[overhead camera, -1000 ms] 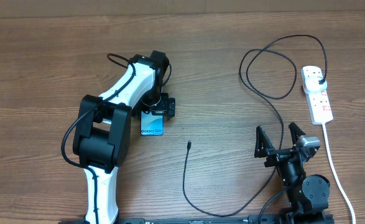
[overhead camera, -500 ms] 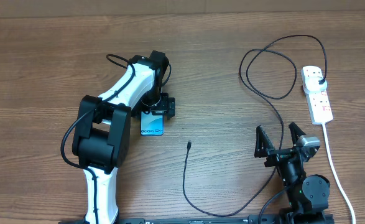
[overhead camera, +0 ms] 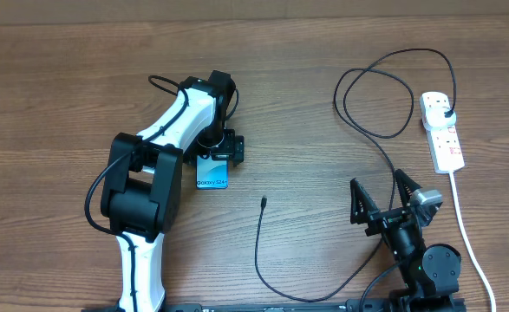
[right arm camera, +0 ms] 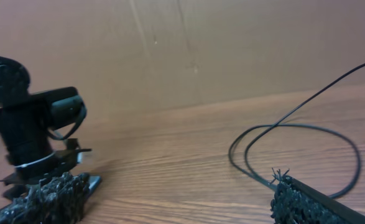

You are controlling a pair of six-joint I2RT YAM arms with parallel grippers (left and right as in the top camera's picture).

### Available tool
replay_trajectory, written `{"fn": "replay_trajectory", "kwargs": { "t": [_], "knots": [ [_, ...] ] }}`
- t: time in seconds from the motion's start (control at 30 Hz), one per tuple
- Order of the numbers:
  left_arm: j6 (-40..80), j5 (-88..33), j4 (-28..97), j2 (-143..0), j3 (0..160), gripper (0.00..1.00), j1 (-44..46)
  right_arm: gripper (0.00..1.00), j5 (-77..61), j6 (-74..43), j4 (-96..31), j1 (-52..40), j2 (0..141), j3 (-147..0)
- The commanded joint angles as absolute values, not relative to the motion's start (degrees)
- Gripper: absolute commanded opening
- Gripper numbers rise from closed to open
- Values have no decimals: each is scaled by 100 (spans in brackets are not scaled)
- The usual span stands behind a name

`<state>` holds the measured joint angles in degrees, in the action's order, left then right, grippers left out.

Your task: Plug charger to phone and switch on socket

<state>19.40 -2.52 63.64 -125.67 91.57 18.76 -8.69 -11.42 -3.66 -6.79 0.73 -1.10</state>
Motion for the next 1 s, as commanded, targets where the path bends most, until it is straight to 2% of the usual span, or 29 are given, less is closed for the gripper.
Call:
{"fn": "replay_trajectory", "kwargs": {
  "t": [0.0, 0.2, 0.37, 0.77, 0.9, 0.97],
  "knots": [
    [1865, -880, 6060, -12921, 8934, 99, 1907, 100, -1173, -1374, -541, -670, 38, -491],
    [1896, -1022, 5929, -12921, 8934, 100, 1728, 100, -958, -1321, -1564, -668, 434, -1708],
    [2040, -1041, 5870, -12921, 8934, 100, 1658, 100, -910, -1306, -2005, -670, 1323, -2561],
    [1802, -703, 5935, -12921, 8934, 100, 1669, 100, -1831, -1424, -1310, -670, 3350, -2751],
    [1802, -440, 5933, -12921, 8934, 100, 1693, 100, -2213, -2443, -1400, -670, 3664, -2744],
    [1811, -434, 5931, -12921, 8934, 100, 1699, 100, -2220, -2576, -1393, -670, 3861, -2744]
  ]
}}
